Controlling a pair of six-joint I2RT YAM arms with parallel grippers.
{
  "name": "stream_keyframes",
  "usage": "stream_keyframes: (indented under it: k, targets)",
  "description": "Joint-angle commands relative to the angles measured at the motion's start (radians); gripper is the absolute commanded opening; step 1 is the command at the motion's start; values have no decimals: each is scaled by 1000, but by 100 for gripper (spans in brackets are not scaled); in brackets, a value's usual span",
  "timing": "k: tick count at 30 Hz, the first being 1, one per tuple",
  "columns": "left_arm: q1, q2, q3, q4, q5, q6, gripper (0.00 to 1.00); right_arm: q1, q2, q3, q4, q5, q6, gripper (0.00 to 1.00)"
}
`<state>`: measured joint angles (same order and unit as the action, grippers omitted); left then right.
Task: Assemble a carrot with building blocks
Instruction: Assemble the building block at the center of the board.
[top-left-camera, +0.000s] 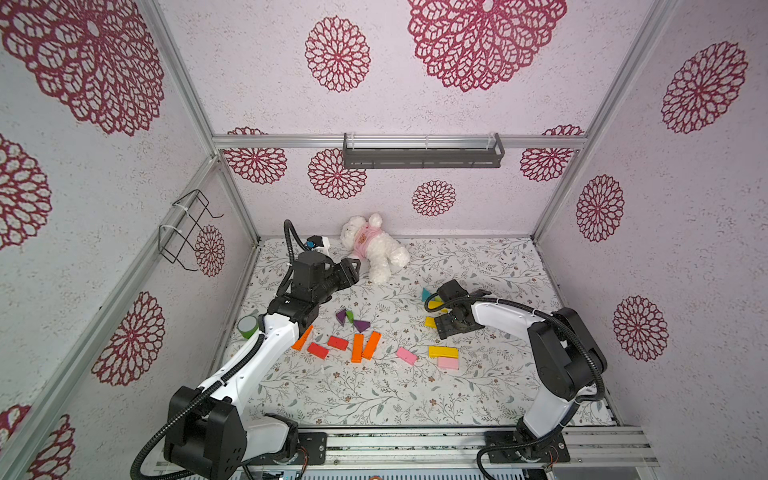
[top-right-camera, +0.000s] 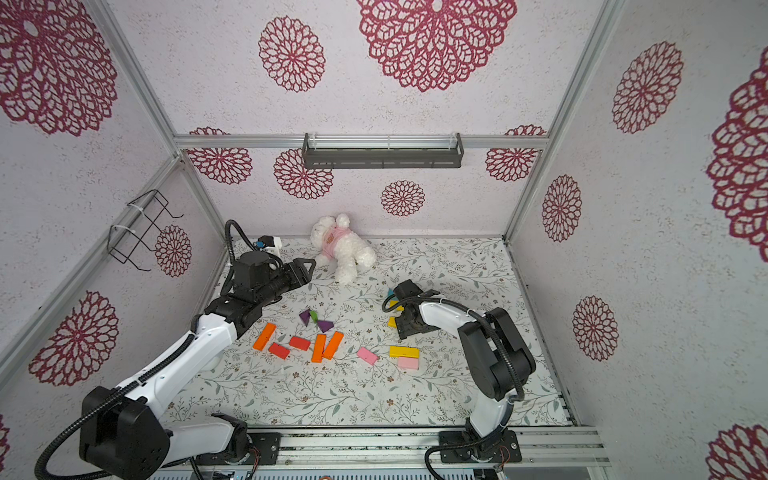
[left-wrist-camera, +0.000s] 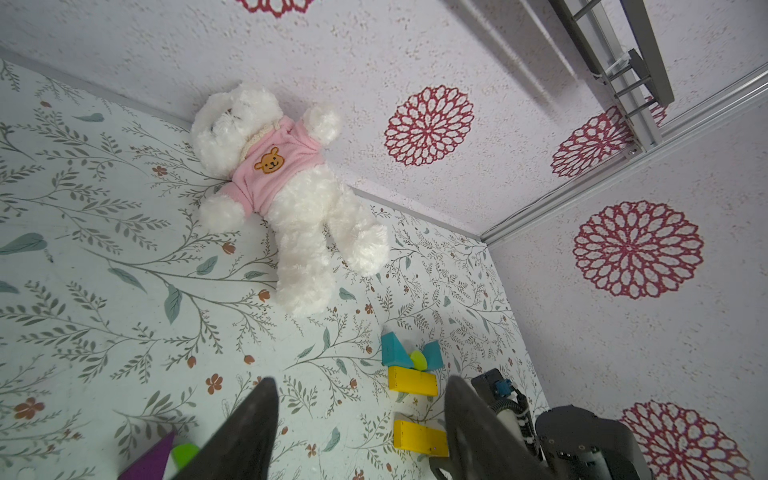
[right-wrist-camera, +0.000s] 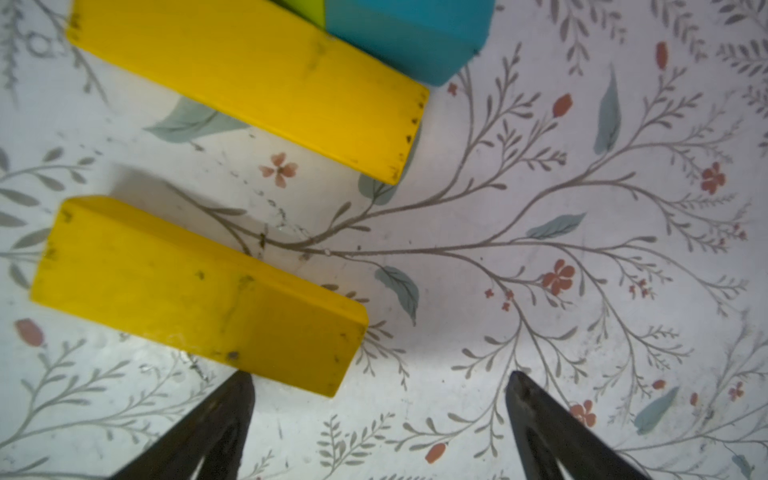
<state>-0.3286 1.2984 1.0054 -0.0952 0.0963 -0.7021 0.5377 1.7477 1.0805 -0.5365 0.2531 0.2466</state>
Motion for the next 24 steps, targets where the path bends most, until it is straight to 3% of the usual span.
stream_keyframes:
  k: [1,24]
  targets:
    - [-5,2,10,1,-3,6,66,7,1,11,-1,-11,3,99]
    - [-4,4,10,1,-10,12,66,-18,101,125,-12,94,-6,99]
